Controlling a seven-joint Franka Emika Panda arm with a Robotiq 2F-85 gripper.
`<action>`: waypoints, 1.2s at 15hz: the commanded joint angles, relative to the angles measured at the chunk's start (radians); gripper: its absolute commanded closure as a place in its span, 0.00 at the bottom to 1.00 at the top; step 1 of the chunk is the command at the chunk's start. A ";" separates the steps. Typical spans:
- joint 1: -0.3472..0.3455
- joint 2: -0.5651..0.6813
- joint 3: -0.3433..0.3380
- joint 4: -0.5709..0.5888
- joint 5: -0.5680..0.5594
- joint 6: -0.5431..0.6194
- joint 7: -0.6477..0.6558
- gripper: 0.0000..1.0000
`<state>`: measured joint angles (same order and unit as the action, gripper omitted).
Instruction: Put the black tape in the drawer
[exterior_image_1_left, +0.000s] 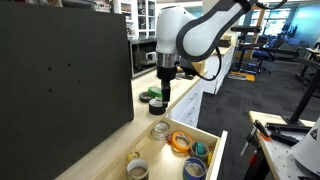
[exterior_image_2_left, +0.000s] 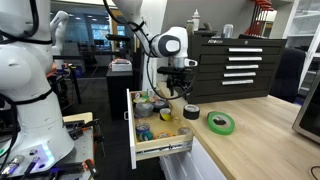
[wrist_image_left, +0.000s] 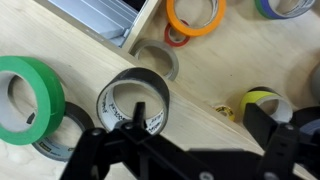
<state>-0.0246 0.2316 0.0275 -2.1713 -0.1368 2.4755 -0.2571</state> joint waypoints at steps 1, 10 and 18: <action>-0.002 0.036 -0.010 0.013 -0.031 0.050 -0.037 0.00; -0.022 0.183 -0.003 0.100 -0.032 0.133 -0.142 0.00; -0.048 0.216 0.006 0.133 -0.022 0.137 -0.199 0.51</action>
<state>-0.0448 0.4498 0.0209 -2.0401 -0.1499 2.5942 -0.4282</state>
